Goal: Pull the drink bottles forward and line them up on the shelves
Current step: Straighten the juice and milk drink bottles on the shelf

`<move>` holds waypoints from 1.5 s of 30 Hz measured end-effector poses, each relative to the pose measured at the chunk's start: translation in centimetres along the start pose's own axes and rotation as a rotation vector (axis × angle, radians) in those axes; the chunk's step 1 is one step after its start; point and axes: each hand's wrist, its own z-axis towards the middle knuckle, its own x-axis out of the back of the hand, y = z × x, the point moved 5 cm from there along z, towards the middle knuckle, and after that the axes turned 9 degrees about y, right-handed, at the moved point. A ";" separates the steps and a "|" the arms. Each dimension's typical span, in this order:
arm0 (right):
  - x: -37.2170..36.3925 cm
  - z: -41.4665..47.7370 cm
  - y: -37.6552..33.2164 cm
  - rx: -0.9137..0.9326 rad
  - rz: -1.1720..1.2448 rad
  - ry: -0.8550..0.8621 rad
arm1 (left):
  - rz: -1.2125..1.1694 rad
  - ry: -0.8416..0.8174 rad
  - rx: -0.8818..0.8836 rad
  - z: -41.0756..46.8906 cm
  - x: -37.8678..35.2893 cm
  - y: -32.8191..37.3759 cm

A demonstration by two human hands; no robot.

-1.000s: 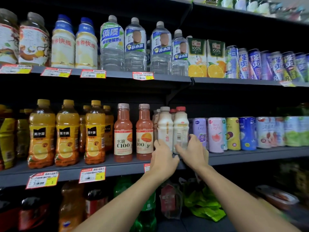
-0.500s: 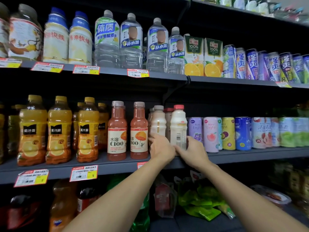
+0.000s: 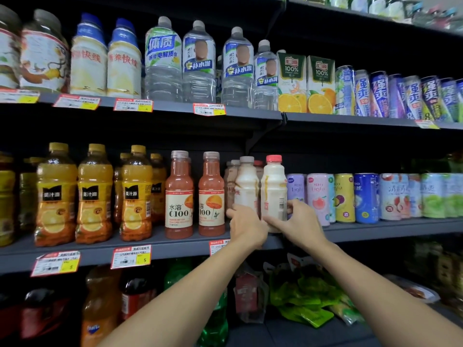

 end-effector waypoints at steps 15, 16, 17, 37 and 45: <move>0.1 0.5 1.4 -0.038 -0.007 -0.102 | 0.041 -0.027 -0.031 -0.2 0.5 0.6; 0.3 0.6 1.5 -0.031 0.014 -0.128 | 0.046 -0.037 -0.032 -0.5 0.5 0.5; 0.5 0.7 1.6 -0.023 0.026 -0.142 | 0.042 -0.044 -0.029 -0.7 0.5 0.5; -0.9 2.0 2.7 -0.085 0.056 -0.402 | 0.127 0.071 -0.146 -0.7 1.3 -0.6; -0.6 1.8 1.9 -0.069 0.037 -0.400 | 0.100 0.047 -0.192 -0.1 2.8 -1.2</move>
